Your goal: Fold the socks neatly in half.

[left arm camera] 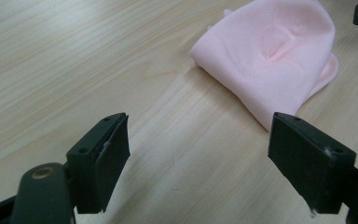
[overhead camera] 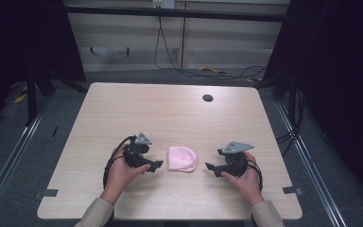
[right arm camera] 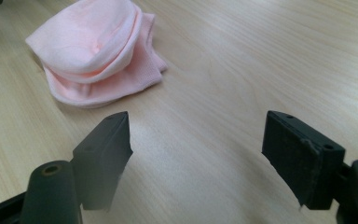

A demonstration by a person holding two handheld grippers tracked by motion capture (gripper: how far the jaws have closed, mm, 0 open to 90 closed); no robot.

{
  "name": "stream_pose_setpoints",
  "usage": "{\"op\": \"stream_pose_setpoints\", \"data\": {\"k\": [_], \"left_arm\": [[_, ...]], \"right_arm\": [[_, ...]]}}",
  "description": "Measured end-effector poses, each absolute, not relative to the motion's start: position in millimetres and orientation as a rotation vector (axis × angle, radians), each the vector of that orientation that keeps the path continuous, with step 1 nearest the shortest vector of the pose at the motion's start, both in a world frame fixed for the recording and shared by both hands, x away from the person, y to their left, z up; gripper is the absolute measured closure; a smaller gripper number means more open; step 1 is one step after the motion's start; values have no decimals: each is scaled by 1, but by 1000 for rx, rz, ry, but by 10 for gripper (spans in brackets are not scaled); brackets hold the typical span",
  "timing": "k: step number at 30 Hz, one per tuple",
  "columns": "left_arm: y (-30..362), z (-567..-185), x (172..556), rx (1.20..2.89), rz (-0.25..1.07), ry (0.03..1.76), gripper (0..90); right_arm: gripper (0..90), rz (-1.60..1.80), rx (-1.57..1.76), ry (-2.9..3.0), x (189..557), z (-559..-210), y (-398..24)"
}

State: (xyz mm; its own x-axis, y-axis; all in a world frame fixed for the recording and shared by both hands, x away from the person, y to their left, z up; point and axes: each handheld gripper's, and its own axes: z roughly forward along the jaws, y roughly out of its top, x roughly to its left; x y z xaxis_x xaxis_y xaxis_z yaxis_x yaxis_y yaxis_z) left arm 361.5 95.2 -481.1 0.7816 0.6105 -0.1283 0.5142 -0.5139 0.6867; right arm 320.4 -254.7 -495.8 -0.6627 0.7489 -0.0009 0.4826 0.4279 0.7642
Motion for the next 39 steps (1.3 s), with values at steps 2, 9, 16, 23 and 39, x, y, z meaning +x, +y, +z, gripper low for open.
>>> {"op": "stream_pose_setpoints", "data": {"k": [2,9,16,23,39], "left_arm": [[96,-483,361,2218,160,819,201],[103,-487,359,2204,150,819,187],[116,-492,357,2193,147,825,181],[130,-492,355,2179,171,825,182],[155,-497,349,2184,202,831,181]], "right_arm": [[231,1096,1057,2340,319,-495,-258],[221,1109,1083,2323,313,-493,-268],[217,1122,1103,2312,308,-492,-278],[195,1117,1119,2323,307,-492,-283],[168,1117,1090,2355,303,-492,-284]]}}
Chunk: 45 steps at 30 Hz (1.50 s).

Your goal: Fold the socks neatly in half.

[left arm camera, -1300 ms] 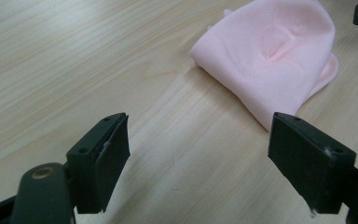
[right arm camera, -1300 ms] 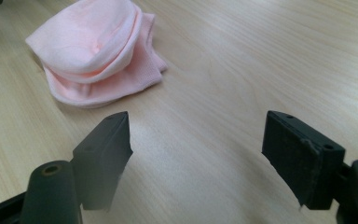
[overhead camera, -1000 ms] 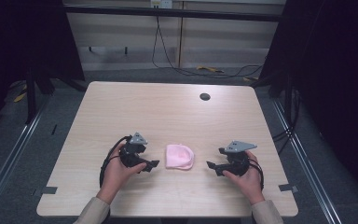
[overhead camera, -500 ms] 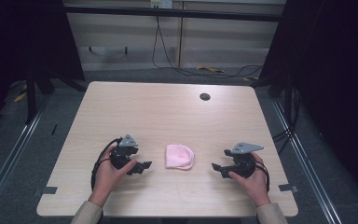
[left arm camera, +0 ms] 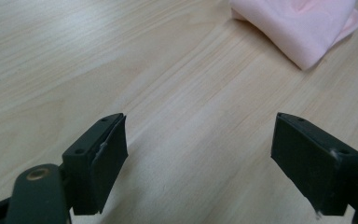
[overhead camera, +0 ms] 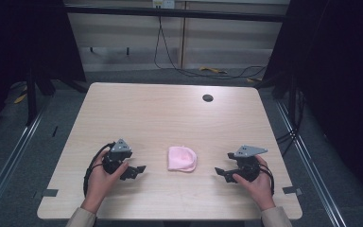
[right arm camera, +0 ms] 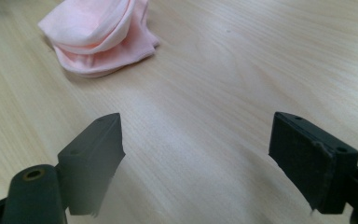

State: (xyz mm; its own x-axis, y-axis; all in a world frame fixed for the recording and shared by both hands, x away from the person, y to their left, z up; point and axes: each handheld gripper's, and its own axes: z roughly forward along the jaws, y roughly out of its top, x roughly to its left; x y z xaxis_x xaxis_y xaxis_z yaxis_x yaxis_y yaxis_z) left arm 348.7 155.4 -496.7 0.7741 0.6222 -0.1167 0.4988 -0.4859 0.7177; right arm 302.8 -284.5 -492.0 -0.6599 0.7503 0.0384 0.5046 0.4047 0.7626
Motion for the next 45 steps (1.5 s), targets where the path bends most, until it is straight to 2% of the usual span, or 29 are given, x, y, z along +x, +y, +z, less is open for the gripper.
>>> {"op": "stream_pose_setpoints", "data": {"k": [27,45], "left_arm": [[196,-504,340,2205,238,870,182],[213,-508,335,2235,278,873,182]], "right_arm": [[165,1062,1134,2366,288,-498,-311],[155,1012,1113,2390,288,-501,-312]]}}
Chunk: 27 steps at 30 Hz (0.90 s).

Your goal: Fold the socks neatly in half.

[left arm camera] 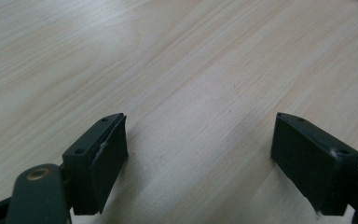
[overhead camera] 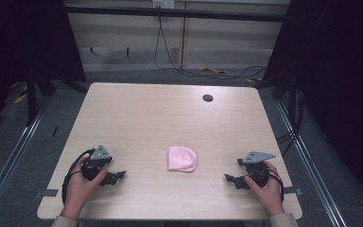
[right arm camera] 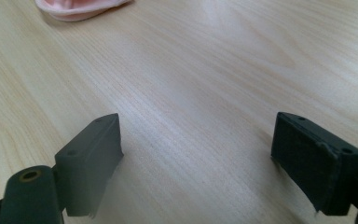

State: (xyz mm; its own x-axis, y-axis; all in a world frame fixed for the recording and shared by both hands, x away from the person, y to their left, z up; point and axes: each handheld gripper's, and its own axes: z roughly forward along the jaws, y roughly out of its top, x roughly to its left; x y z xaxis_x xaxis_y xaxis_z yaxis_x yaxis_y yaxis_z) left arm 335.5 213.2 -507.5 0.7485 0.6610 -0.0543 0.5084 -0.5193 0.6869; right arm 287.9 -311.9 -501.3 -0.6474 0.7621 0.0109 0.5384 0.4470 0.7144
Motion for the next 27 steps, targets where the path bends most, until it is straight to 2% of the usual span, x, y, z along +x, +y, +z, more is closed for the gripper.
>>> {"op": "stream_pose_setpoints", "data": {"k": [27], "left_arm": [[220,-516,337,2196,292,801,86]], "right_arm": [[142,998,1098,2397,288,-502,-311]]}}
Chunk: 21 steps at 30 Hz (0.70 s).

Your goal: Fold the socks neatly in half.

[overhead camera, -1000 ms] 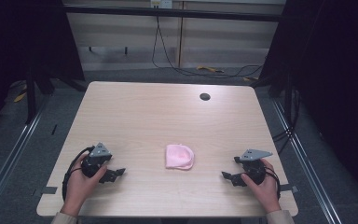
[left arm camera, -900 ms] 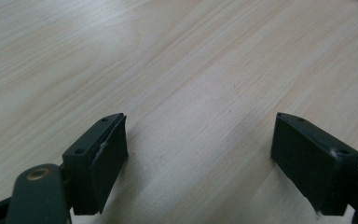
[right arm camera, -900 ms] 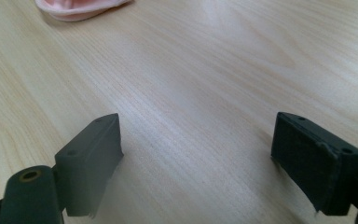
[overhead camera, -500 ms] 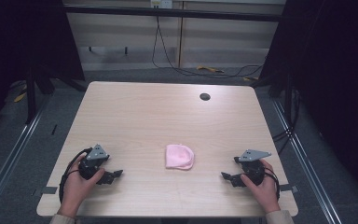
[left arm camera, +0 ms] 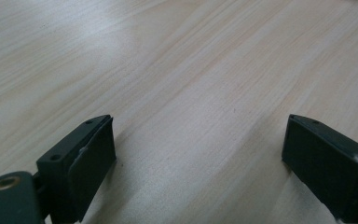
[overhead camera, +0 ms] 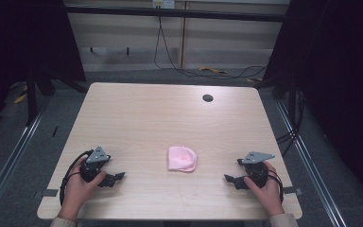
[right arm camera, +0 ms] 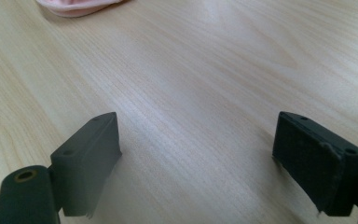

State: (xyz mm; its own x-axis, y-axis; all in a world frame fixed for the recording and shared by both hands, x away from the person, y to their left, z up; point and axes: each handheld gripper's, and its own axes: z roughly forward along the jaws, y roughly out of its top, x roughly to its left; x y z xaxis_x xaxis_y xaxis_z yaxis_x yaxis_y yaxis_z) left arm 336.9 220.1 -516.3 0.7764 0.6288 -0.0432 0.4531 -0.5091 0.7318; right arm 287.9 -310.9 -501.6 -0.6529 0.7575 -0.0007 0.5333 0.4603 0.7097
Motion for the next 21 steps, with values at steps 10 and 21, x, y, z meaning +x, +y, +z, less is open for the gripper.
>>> {"op": "stream_pose_setpoints", "data": {"k": [10,21], "left_arm": [[219,-517,339,2209,321,846,0],[219,-517,339,2206,312,849,0]], "right_arm": [[140,996,1100,2396,288,-502,-311],[138,992,1107,2392,288,-502,-310]]}}
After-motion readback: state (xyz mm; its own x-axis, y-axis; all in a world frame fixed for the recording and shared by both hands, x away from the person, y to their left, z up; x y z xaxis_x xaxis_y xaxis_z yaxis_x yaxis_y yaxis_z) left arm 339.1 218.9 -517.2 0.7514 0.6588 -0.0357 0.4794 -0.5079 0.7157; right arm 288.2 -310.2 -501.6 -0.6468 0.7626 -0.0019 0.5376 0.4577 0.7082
